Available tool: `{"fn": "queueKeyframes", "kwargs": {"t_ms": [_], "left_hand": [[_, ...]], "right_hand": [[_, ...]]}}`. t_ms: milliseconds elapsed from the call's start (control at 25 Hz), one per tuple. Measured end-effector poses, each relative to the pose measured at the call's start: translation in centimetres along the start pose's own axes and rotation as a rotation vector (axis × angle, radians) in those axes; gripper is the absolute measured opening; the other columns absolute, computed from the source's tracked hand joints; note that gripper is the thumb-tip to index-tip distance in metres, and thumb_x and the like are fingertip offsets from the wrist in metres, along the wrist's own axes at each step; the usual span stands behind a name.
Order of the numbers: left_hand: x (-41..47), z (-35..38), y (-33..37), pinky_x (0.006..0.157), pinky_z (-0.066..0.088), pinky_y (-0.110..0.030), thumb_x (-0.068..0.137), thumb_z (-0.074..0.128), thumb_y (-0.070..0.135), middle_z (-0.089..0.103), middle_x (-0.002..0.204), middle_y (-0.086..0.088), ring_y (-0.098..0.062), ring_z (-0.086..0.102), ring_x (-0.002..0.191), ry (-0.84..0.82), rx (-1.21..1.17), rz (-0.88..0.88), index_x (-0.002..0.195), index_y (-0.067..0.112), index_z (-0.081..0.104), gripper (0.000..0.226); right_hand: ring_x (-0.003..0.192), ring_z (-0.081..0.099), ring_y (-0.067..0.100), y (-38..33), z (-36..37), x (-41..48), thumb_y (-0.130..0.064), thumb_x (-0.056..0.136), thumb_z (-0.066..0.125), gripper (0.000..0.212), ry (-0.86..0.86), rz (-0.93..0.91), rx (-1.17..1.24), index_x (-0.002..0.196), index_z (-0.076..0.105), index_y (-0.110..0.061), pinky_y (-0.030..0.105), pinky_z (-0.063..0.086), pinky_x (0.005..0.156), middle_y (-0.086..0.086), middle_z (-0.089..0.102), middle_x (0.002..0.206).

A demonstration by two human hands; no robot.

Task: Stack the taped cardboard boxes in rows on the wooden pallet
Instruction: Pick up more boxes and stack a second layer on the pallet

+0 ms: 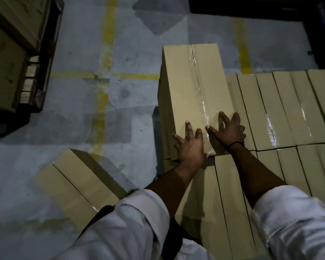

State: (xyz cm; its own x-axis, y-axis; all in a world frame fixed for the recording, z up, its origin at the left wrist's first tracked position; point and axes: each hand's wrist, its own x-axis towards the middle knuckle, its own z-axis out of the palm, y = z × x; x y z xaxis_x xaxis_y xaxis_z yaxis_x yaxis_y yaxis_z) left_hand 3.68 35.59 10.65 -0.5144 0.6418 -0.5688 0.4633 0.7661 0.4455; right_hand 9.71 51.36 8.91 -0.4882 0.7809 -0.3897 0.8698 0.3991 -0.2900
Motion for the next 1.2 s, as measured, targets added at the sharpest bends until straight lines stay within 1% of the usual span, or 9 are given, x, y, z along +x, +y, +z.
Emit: {"fn": "queueKeyframes", "kwargs": {"t_ms": [240,600,680,760,880,960,1040,1120,1200], "left_hand": [[0.3,0.2,-0.4,0.116,0.026,-0.068,0.087,0.076,0.050,-0.023,0.169,-0.005,-0.065,-0.003,0.146,0.015,0.046,0.013,0.164,0.028,0.010,0.103],[1.0,0.2,-0.9,0.118,0.024,-0.066,0.086,0.076,0.051,-0.027,0.168,-0.004,-0.062,-0.004,0.148,0.035,0.043,0.022,0.164,0.028,0.009,0.105],[1.1,0.1,-1.0,0.118,0.024,-0.066,0.087,0.075,0.052,-0.028,0.167,-0.004,-0.061,-0.005,0.148,0.028,0.041,0.023,0.164,0.029,0.008,0.104],[1.0,0.3,-1.2,0.118,0.023,-0.065,0.089,0.072,0.053,-0.029,0.167,-0.003,-0.059,-0.007,0.149,0.020,0.026,0.034,0.164,0.030,0.008,0.101],[0.7,0.0,-2.2,0.120,0.019,-0.064,0.097,0.061,0.050,-0.024,0.169,-0.003,-0.054,-0.008,0.152,0.076,-0.012,0.063,0.164,0.030,0.008,0.088],[0.3,-0.7,-3.6,0.123,0.014,-0.061,0.104,0.048,0.046,-0.018,0.170,-0.004,-0.050,-0.005,0.154,0.153,0.035,0.090,0.165,0.030,0.004,0.077],[-0.2,-1.6,-5.9,0.124,0.014,-0.059,0.108,0.039,0.042,-0.011,0.172,-0.006,-0.047,0.000,0.155,0.230,0.078,0.096,0.165,0.026,0.007,0.068],[-0.9,-2.3,-9.4,0.123,0.019,-0.057,0.110,0.033,0.040,-0.006,0.172,-0.008,-0.046,0.006,0.155,0.280,0.078,0.043,0.164,0.023,0.015,0.060],[-2.0,-2.4,-13.9,0.122,0.022,-0.055,0.110,0.028,0.042,-0.002,0.172,-0.008,-0.045,0.011,0.154,0.328,0.078,-0.044,0.163,0.024,0.020,0.056]], "right_hand": [[0.141,0.030,0.049,0.4,0.5,0.5,-0.074,0.078,0.070,0.092,-0.005,-0.002,-0.014,0.156,0.033,-0.042,0.063,0.030,0.111,0.006,0.006,0.169],[0.142,0.028,0.048,0.0,1.0,1.0,-0.073,0.079,0.069,0.090,0.026,-0.011,0.002,0.156,0.034,-0.041,0.063,0.027,0.113,0.007,0.006,0.170],[0.143,0.027,0.048,-0.2,0.9,0.9,-0.071,0.080,0.070,0.087,0.036,-0.004,0.000,0.155,0.037,-0.039,0.062,0.025,0.113,0.009,0.007,0.169],[0.145,0.023,0.046,-0.7,1.1,0.5,-0.068,0.083,0.069,0.080,0.073,-0.030,-0.006,0.151,0.043,-0.037,0.061,0.023,0.114,0.011,0.011,0.168],[0.148,0.018,0.042,-3.0,1.9,-0.4,-0.061,0.087,0.067,0.067,0.149,-0.107,-0.006,0.147,0.050,-0.035,0.058,0.020,0.116,0.012,0.015,0.168],[0.149,0.017,0.040,-5.4,2.9,-1.1,-0.058,0.089,0.065,0.064,0.157,-0.162,-0.007,0.147,0.051,-0.035,0.056,0.019,0.117,0.011,0.016,0.168],[0.149,0.017,0.039,-8.0,4.3,-2.0,-0.058,0.091,0.062,0.062,0.150,-0.226,-0.022,0.148,0.051,-0.035,0.055,0.019,0.118,0.009,0.018,0.168],[0.149,0.018,0.039,-10.3,6.0,-3.2,-0.057,0.093,0.061,0.060,0.145,-0.282,-0.023,0.147,0.052,-0.034,0.055,0.020,0.118,0.009,0.021,0.167],[0.149,0.021,0.040,-12.6,8.3,-4.8,-0.055,0.094,0.060,0.058,0.136,-0.358,-0.047,0.146,0.054,-0.031,0.055,0.021,0.117,0.010,0.024,0.166]]}}
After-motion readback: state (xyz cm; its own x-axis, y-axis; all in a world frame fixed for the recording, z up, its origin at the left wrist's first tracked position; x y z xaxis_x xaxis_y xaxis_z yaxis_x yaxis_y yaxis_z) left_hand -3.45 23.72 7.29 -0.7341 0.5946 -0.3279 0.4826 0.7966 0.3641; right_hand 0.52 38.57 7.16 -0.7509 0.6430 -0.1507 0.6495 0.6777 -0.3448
